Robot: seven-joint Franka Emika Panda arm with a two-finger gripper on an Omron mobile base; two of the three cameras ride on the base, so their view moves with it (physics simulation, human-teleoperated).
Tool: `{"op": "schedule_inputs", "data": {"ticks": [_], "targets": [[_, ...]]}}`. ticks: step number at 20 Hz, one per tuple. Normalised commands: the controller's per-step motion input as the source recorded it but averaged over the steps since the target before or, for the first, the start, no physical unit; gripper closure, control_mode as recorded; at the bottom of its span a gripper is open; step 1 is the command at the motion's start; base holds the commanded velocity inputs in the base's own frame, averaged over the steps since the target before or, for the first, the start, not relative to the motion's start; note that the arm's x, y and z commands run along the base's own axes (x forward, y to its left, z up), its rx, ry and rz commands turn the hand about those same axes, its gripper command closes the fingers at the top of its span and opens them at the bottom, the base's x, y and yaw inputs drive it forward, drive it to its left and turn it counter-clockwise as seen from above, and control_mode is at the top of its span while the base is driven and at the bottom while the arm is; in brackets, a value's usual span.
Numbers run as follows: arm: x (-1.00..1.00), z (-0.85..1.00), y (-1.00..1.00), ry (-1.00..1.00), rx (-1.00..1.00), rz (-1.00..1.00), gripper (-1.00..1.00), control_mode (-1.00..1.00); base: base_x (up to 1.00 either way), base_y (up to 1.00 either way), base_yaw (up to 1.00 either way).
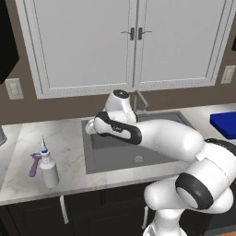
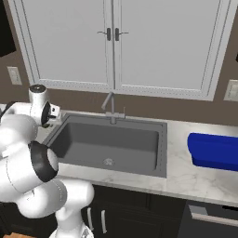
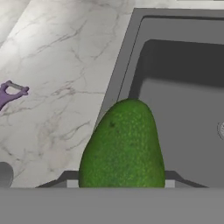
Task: Pick up all produce items and place them in the sink. Turn on the sink faucet to wash them. Then turn the sink off and put them in the tray.
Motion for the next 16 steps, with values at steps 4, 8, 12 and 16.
{"op": "schedule_inputs", "data": {"ticks": [4,8,12,16], "targets": [[0.0,0.0,-0.77,0.0,0.0,0.06,1.0,-1.0,0.0,0.0,0.0],[0.0,-0.05,-0.64,0.02,-0.04,0.02,1.0,-1.0,0.0,0.0,0.0],[0.05,-0.21,-0.52,0.07,-0.05,0.0,1.0,-1.0,0.0,0.0,0.0],[0.1,-0.4,-0.47,0.05,-0.07,0.0,1.0,-1.0,0.0,0.0,0.0]]}}
